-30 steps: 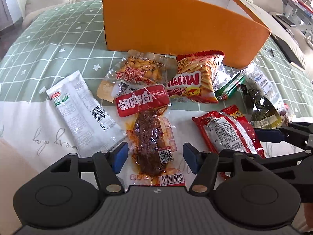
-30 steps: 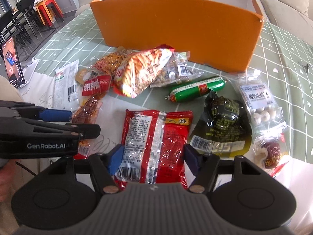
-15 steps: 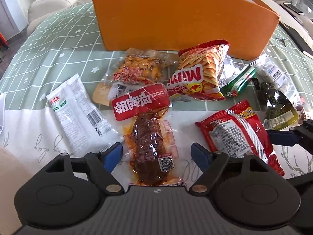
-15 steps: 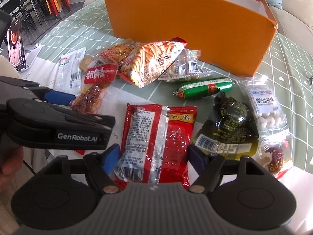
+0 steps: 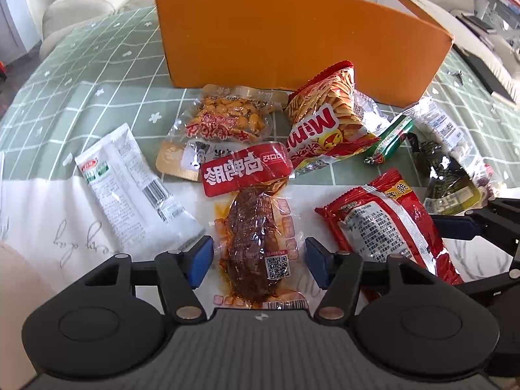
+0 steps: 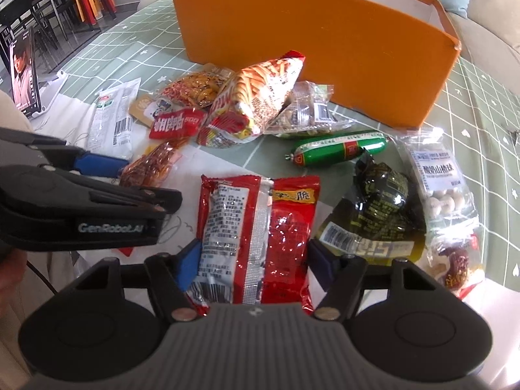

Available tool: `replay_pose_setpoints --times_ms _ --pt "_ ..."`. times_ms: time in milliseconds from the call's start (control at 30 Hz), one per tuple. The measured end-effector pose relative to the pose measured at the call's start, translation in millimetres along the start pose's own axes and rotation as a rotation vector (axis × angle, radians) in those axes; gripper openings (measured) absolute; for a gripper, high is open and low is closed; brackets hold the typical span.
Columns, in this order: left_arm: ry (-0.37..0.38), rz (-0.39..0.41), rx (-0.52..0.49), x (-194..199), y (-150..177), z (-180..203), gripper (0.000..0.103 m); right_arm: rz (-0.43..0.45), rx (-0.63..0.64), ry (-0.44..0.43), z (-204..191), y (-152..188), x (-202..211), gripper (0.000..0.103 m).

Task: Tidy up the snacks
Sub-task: 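Close left tool on the meat pack while right tool grasps the red-silver bag, then carry the meat pack with left tool while right tool carries the bag into the orange box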

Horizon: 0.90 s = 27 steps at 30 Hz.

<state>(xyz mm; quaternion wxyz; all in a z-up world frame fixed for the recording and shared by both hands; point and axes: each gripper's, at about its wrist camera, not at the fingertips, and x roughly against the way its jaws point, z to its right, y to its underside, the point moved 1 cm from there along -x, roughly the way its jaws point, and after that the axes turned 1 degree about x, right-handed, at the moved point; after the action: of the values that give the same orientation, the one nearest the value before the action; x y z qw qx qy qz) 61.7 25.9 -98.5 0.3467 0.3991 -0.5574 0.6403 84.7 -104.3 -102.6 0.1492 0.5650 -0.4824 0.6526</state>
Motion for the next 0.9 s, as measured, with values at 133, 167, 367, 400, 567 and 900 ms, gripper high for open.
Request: replay_pose_setpoints --times_ms 133,167,367,400,567,900 --pt "0.029 0.007 0.029 10.3 1.3 -4.0 0.070 0.013 -0.012 -0.011 2.8 0.6 10.1 0.067" --pt "0.033 0.009 0.033 13.1 1.7 -4.2 0.070 0.013 -0.015 -0.010 2.9 0.7 12.3 0.067" --pt "0.065 0.021 0.073 29.8 1.9 -5.1 0.070 0.026 -0.058 -0.012 11.4 1.7 28.1 0.067" --pt "0.073 0.026 0.080 32.6 1.5 -5.5 0.070 0.032 -0.067 -0.009 13.4 2.1 31.4 0.067" --pt "0.075 0.060 0.081 45.5 0.1 -5.0 0.069 0.053 -0.128 -0.003 25.2 5.8 46.5 0.067" --pt "0.088 0.163 0.064 73.7 -5.7 1.6 0.069 0.159 -0.138 0.026 28.2 6.4 80.1 0.067"
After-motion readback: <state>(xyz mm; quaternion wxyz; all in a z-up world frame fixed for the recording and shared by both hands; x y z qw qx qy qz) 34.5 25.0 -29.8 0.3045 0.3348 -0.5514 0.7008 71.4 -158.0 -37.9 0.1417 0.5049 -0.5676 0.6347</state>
